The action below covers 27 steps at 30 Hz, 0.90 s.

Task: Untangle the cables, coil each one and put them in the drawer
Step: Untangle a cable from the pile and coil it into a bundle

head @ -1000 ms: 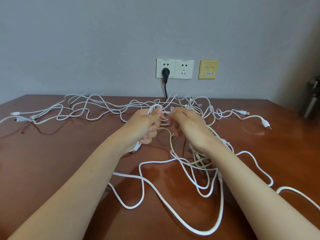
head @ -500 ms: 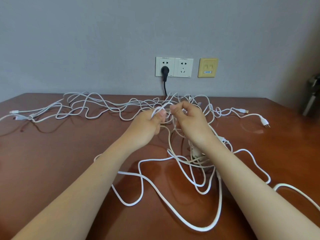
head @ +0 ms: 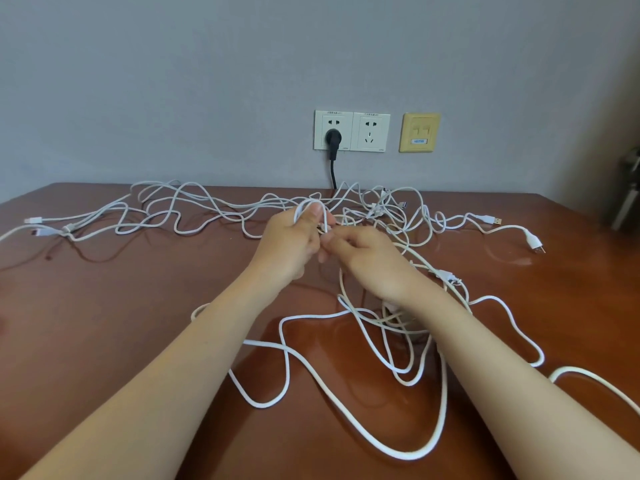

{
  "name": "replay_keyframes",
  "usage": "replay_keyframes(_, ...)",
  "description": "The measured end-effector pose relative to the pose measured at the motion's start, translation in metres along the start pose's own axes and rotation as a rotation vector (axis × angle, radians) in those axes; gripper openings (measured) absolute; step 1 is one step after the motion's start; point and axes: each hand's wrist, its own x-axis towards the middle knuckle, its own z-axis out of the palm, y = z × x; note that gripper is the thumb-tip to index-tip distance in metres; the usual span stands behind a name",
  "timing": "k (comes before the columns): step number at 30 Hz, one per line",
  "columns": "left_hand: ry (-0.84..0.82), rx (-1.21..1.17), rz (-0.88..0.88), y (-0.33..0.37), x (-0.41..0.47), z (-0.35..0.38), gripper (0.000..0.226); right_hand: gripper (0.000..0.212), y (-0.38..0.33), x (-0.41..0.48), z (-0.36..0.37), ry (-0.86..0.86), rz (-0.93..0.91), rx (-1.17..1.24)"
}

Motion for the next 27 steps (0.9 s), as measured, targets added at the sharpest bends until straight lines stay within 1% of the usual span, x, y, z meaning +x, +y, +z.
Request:
replay_keyframes(2, 0.014, -0.047, -0.064, 0.002, 0.002, -0.004, 0.036, 0.037, -0.002, 0.003, -0.005, -0.074, 0.126, 0.311)
replay_keyframes(3, 0.016, -0.069, -0.099, 0.002, 0.003, -0.007, 0.035, 0.039, -0.001, 0.005, -0.007, -0.088, 0.19, 0.427)
replay_keyframes(6, -0.008, -0.099, -0.175, 0.002, 0.003, -0.011, 0.029, 0.043, -0.001, 0.007, -0.016, -0.038, 0.306, 0.567)
replay_keyframes(8, -0.02, -0.12, -0.202, 0.003, 0.003, -0.011, 0.026, 0.043, -0.001, 0.007, -0.019, -0.013, 0.335, 0.654)
replay_keyframes(10, -0.034, -0.133, -0.214, 0.004, 0.002, -0.01, 0.03, 0.041, -0.003, 0.007, -0.02, -0.019, 0.346, 0.707)
replay_keyframes(13, -0.079, -0.101, -0.218, 0.007, -0.001, -0.008, 0.037, 0.035, -0.006, 0.006, -0.017, -0.035, 0.349, 0.705)
replay_keyframes(16, -0.154, -0.01, -0.211, 0.008, -0.005, -0.004, 0.042, 0.029, -0.008, 0.004, -0.014, -0.025, 0.32, 0.669)
replay_keyframes(19, -0.211, 0.024, -0.199, 0.01, -0.008, 0.002, 0.044, 0.022, -0.011, 0.002, -0.011, 0.028, 0.226, 0.472)
replay_keyframes(21, -0.215, 0.035, -0.239, 0.012, -0.008, 0.004, 0.062, 0.017, -0.013, 0.002, -0.008, 0.092, 0.144, 0.323)
replay_keyframes(22, -0.209, 0.041, -0.261, 0.012, -0.008, 0.004, 0.072, 0.019, -0.013, 0.002, -0.006, 0.125, 0.107, 0.267)
replay_keyframes(24, -0.215, 0.058, -0.274, 0.012, -0.01, 0.008, 0.084, 0.026, -0.012, 0.002, -0.001, 0.184, 0.05, 0.158)
replay_keyframes(26, -0.214, 0.079, -0.267, 0.01, -0.01, 0.012, 0.087, 0.031, -0.011, 0.002, 0.002, 0.221, 0.06, 0.104)
replay_keyframes(27, -0.212, 0.09, -0.25, 0.007, -0.01, 0.014, 0.081, 0.032, -0.011, 0.003, 0.003, 0.227, 0.078, 0.125)
